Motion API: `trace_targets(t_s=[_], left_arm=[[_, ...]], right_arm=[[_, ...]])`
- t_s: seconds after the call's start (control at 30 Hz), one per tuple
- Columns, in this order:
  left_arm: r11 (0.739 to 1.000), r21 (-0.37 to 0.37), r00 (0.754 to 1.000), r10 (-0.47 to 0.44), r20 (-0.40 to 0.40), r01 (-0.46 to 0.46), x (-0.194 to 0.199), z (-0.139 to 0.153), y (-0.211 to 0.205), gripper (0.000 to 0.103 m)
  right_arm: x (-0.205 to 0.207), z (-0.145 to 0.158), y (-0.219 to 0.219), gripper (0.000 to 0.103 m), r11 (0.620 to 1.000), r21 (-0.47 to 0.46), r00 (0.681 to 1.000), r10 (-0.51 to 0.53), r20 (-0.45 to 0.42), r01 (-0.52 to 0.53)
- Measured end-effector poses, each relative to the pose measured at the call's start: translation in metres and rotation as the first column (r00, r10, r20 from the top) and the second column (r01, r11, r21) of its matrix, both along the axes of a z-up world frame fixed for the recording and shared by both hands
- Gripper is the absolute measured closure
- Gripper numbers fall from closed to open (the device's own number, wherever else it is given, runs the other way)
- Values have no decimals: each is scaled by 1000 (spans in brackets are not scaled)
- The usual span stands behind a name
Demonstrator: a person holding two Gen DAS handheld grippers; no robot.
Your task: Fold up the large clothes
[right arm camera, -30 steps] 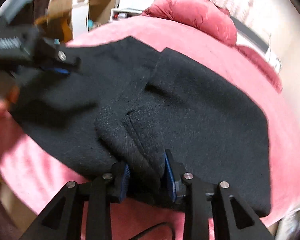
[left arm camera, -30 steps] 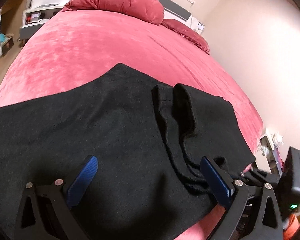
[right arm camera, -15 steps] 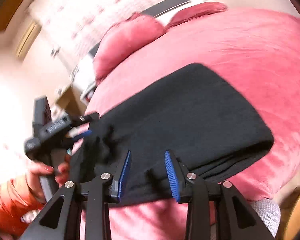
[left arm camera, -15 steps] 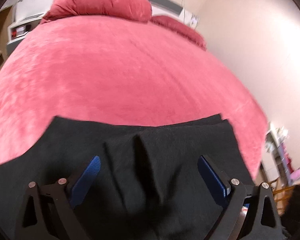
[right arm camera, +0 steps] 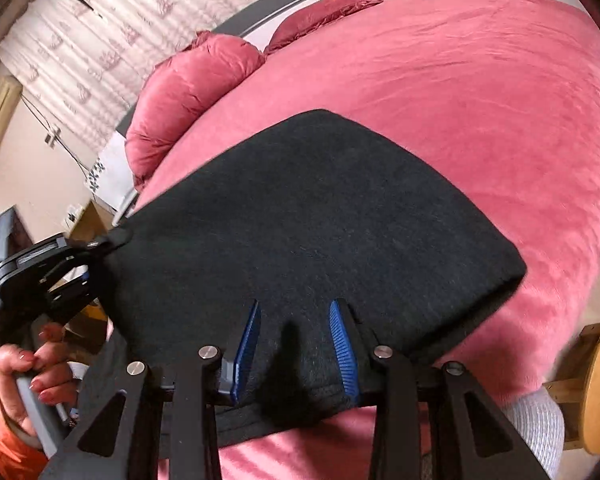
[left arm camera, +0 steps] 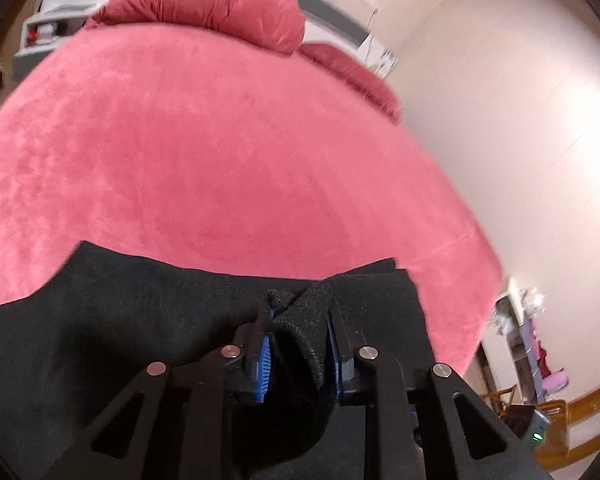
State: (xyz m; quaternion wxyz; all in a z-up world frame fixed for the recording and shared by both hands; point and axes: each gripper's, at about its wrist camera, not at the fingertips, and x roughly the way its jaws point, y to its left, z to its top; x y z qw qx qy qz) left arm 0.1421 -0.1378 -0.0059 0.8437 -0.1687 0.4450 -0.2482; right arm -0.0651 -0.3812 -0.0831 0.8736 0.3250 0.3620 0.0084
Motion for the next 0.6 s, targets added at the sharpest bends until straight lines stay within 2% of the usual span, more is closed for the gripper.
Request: trace_targets(t_s=[0.07,0.1,0.17,0.2,0.23,0.27,0.3,0.33,0.37,0.43,0.5,0.53,0.6], left_arm=[[999,19,999,27,44,-28,-9,-2,9,80],[997,66,998,34,56,-38,-6,-11,9,80],[986,166,1000,26,12,-27,11,-42,3,80],[982,189,999,21,-28,-16,19,-60,2,77],[984,177,998,15,-56,-5,24,-72,5,71],[991,129,998,24,-53,-17,23,-74,12,70],[995,95,998,36,-51,-31,22,-71,16,58],[995,85,997,55,-47,-51,19,-66,20,40],[992,100,995,88,-40,-83,16,-61,25,35],[986,92,990,141,2,-141,3,-47,38,36],[981,97,983,162,88,-170,-17,-31,41,36],[981,109,981,143,131,-158,-28,-25,39,36],[984,159,977,48,210,-82,-45,-19,24,34]], right_arm=[[-7,3,3,66,1000,-4,1000,10,10,-10],[-8,6,6,66,1000,-5,1000,19,5,-19],[2,-4,6,65,999,-3,998,43,-41,-43],[11,-10,11,65,999,-3,996,53,-71,-53],[17,-13,13,65,998,-4,994,62,-95,-62],[21,-15,14,65,998,-6,993,64,-99,-64],[22,-16,14,65,998,-6,993,63,-99,-64],[18,-15,13,65,998,-7,993,63,-97,-64],[22,-15,13,64,998,-7,994,61,-90,-62],[21,-18,12,64,998,8,995,56,-84,-56],[18,-21,11,64,999,17,995,52,-85,-51],[15,-20,12,65,999,7,996,44,-79,-44],[10,-7,19,62,997,-57,997,49,-52,-52]])
